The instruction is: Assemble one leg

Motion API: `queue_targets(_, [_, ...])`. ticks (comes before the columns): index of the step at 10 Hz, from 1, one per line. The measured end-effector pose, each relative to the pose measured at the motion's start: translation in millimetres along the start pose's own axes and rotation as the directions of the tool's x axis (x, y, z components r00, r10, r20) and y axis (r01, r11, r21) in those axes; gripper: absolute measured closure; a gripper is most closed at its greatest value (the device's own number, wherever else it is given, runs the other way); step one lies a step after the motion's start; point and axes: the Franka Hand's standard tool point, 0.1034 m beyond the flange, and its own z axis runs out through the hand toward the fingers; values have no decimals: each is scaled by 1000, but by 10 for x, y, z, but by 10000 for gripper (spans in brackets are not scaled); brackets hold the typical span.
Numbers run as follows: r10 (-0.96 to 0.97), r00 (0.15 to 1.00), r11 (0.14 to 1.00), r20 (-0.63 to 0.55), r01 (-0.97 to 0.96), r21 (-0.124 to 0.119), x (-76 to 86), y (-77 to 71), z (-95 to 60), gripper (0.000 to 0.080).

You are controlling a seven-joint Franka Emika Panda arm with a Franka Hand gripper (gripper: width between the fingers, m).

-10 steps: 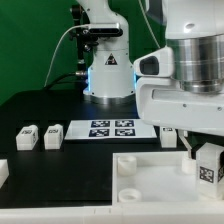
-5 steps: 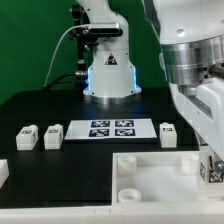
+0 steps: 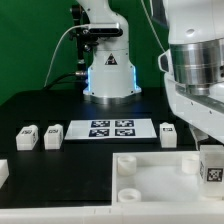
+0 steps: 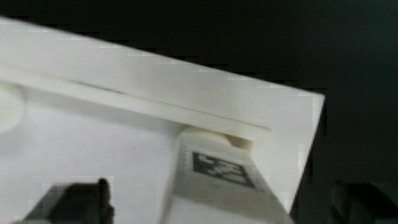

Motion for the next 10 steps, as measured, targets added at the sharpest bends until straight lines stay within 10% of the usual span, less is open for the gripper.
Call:
queue_targets(4, [-522, 852, 853, -19, 522, -28, 37, 8, 2, 151])
queue_targets(6, [-824, 566, 565, -21, 820, -94, 139, 12, 53, 151])
queue_targets(8, [-860, 511, 510, -15, 855, -100, 144, 11, 59, 151])
queue_targets(10, [-853, 522, 521, -16, 848, -100, 144, 12, 61, 410])
